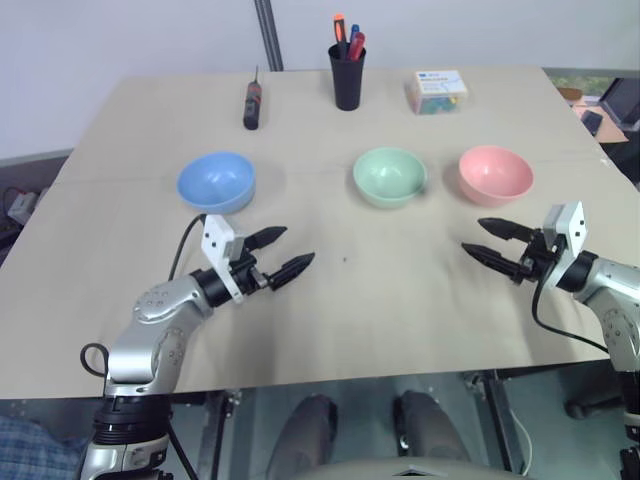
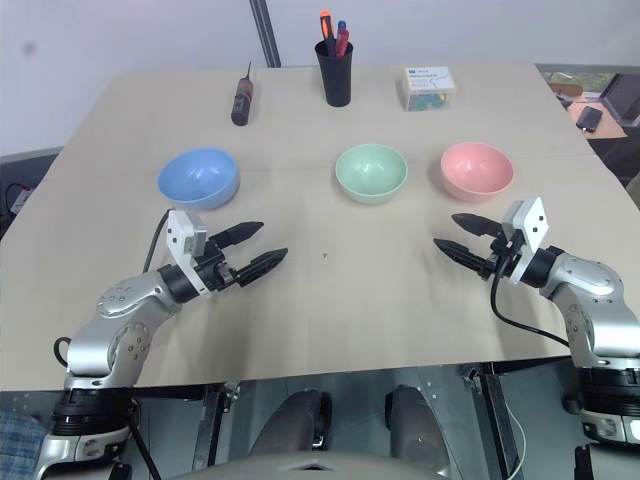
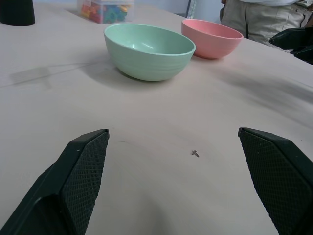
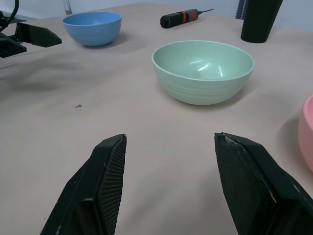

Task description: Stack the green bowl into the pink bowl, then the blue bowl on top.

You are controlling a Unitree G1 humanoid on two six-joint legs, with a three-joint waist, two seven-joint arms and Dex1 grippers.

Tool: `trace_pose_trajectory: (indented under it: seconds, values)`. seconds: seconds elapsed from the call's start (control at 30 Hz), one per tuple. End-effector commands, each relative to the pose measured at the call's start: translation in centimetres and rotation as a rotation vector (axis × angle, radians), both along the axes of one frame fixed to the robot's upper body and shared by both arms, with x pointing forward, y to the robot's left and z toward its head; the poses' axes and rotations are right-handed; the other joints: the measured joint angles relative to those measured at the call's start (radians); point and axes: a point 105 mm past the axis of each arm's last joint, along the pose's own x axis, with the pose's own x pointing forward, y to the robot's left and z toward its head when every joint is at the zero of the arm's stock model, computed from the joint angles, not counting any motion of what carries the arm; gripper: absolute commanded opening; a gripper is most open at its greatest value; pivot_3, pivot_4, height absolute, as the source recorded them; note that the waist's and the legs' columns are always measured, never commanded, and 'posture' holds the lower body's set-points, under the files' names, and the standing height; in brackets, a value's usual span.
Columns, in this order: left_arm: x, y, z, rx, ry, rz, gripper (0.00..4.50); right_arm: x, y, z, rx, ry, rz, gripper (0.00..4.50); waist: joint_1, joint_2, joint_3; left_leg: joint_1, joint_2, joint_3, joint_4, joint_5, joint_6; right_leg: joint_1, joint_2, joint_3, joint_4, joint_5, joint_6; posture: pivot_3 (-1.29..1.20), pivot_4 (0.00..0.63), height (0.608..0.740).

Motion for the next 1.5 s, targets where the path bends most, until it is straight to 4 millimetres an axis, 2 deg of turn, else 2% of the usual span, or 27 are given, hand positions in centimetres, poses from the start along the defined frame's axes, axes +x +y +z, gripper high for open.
trace_pose_trajectory:
  seconds: [0.03, 0.33, 0.4, 0.6, 0.7, 0.77, 1.0, 1.17, 1.2, 1.3, 1.4, 1.5]
  values:
    - [-0.2, -0.4, 1.2, -0.003, -0.055, -0.025, 4.5, 0.0, -0.3, 1.1, -0.008, -0.048, -0.003, 3.0, 0.0, 0.0, 0.0, 0.0, 0.0, 0.0, 0.0, 0.0, 0.0, 0.0, 0.0, 0.0, 0.0, 0.0, 0.0, 0.0, 0.15, 0.74]
    - [0.1, -0.4, 1.3, -0.001, -0.063, -0.028, 4.5, 0.0, -0.2, 1.2, -0.02, -0.057, -0.006, 3.0, 0.0, 0.0, 0.0, 0.0, 0.0, 0.0, 0.0, 0.0, 0.0, 0.0, 0.0, 0.0, 0.0, 0.0, 0.0, 0.0, 0.15, 0.74]
    - [0.2, -0.8, 1.8, -0.033, -0.071, -0.028, 4.5, 0.5, -0.5, 1.4, -0.055, -0.082, -0.039, 3.0, 0.0, 0.0, 0.0, 0.0, 0.0, 0.0, 0.0, 0.0, 0.0, 0.0, 0.0, 0.0, 0.0, 0.0, 0.0, 0.0, 0.15, 0.74]
    - [-1.2, -2.6, 3.5, -0.161, -0.102, -0.188, 4.5, 3.8, -2.2, 2.2, -0.366, -0.137, -0.135, 3.0, -0.003, 0.0, 0.0, 0.0, 0.0, 0.001, 0.001, 0.0, -0.001, 0.0, 0.0, 0.0, 0.0, 0.0, 0.0, 0.0, 0.15, 0.74]
    - [-1.5, -3.3, 3.9, -0.172, -0.111, -0.235, 4.5, 5.3, -2.7, 2.4, -0.414, -0.113, -0.157, 3.0, -0.005, 0.0, 0.0, 0.0, 0.0, 0.001, 0.001, 0.001, -0.001, 0.0, 0.001, 0.0, 0.001, 0.0, 0.0, 0.0, 0.15, 0.74]
    - [-1.9, -3.7, 4.2, -0.183, -0.118, -0.278, 4.5, 7.0, -3.2, 2.5, -0.441, -0.083, -0.198, 3.0, -0.005, 0.0, 0.0, 0.0, 0.0, 0.0, 0.0, 0.001, -0.002, 0.0, 0.001, 0.0, 0.0, 0.0, 0.0, 0.0, 0.15, 0.74]
    - [-1.9, -4.2, 4.4, -0.176, -0.136, -0.31, 4.5, 11.1, -2.7, 2.2, -0.544, -0.043, -0.208, 3.0, -0.009, 0.0, 0.0, 0.0, 0.0, 0.002, 0.0, 0.002, -0.003, 0.0, 0.001, 0.001, -0.001, 0.0, 0.0, 0.0, 0.15, 0.74]
    - [-1.9, -4.2, 4.2, -0.166, -0.138, -0.306, 4.5, 12.3, -2.3, 1.5, -0.64, -0.03, -0.174, 3.0, -0.008, 0.0, 0.0, -0.002, 0.0, 0.002, 0.0, 0.002, -0.004, -0.002, 0.001, 0.001, -0.002, 0.0, 0.0, 0.0, 0.15, 0.74]
    - [-2.0, -4.1, 4.2, -0.162, -0.139, -0.301, 4.5, 12.4, -2.2, 1.4, -0.653, -0.024, -0.164, 2.47, -0.008, 0.0, 0.0, -0.002, 0.0, 0.001, 0.0, 0.002, -0.004, -0.002, 0.0, 0.001, -0.002, 0.0, 0.0, 0.0, 0.15, 0.74]
    - [-2.1, -3.8, 4.1, -0.155, -0.143, -0.292, 4.5, 12.6, -1.9, 1.3, -0.675, -0.03, -0.141, 1.45, -0.009, 0.0, 0.0, -0.003, 0.0, 0.001, 0.0, 0.002, -0.004, -0.002, 0.0, 0.0, -0.003, 0.0, 0.0, 0.0, 0.15, 0.74]
    - [-2.2, -3.7, 3.9, -0.16, -0.139, -0.282, 4.5, 12.5, -1.6, 1.3, -0.683, -0.042, -0.116, 0.05, -0.009, 0.0, 0.0, -0.003, 0.0, 0.001, 0.0, 0.002, -0.004, -0.002, 0.0, 0.0, -0.003, 0.0, 0.0, 0.0, 0.15, 0.74]
    - [-2.3, -3.6, 3.7, -0.167, -0.134, -0.28, 4.5, 12.3, -1.7, 1.5, -0.698, -0.058, -0.099, 0.05, -0.009, 0.0, 0.001, -0.003, 0.0, 0.001, 0.0, 0.002, -0.004, -0.002, 0.0, 0.0, -0.003, 0.0, 0.0, 0.0, 0.15, 0.74]
